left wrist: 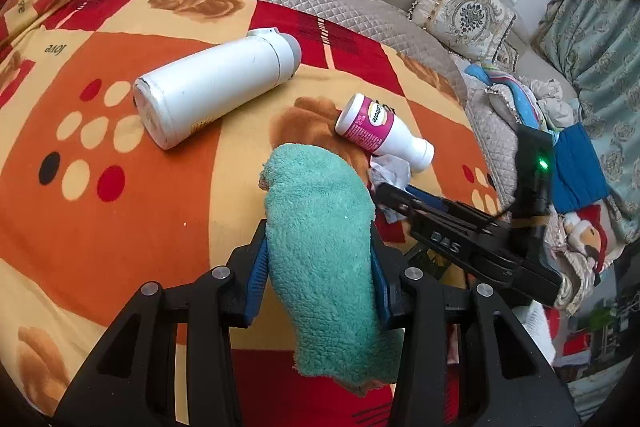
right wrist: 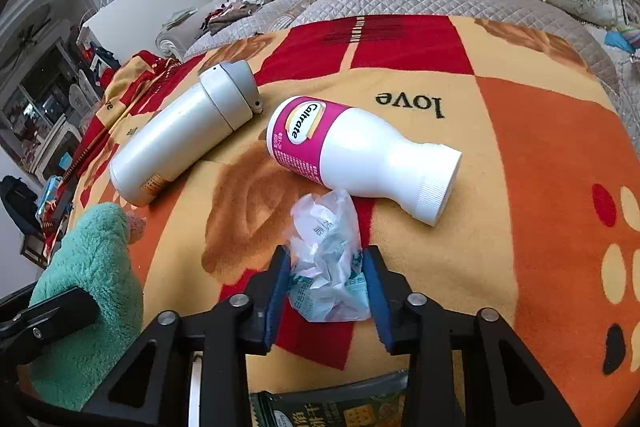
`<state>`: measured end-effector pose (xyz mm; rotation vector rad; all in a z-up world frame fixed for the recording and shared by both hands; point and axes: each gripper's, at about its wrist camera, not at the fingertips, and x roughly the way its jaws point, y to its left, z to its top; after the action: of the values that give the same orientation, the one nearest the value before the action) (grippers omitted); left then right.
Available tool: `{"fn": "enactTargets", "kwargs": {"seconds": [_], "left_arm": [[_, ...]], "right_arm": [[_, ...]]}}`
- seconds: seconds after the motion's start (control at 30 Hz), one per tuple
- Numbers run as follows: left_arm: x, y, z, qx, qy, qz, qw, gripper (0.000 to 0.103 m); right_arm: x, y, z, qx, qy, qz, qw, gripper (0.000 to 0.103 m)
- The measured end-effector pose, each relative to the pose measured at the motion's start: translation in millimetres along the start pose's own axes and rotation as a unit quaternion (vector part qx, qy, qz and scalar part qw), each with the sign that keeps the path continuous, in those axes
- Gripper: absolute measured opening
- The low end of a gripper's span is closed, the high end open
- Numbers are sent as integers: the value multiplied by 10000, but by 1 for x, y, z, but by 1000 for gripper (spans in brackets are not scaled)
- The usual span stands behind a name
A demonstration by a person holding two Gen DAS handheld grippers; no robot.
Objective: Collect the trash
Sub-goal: 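Grasp the green towel with the left tool while the right tool grasps the clear plastic bag, then carry both over the white bin and open the right tool to drop the plastic bag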
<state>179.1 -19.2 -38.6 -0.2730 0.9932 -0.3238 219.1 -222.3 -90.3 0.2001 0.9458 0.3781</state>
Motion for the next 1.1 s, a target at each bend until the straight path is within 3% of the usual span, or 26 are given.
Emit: {"fn": "enactTargets", "kwargs": {"seconds": [0.53, 0.8, 1.1], "left_arm": [[-22, -63, -38, 584, -188, -211, 9979, 41], [-17, -98, -66, 975, -129, -193, 9950, 41], [-7, -132, -89, 1332, -23, -227, 9908, 41]], "right_arm": [[-124, -25, -71, 155, -728, -20, 9972, 28], [-153, -41, -116, 431, -771, -151, 9960, 28], [-178, -62, -145, 703, -898, -291, 9930, 28]]}}
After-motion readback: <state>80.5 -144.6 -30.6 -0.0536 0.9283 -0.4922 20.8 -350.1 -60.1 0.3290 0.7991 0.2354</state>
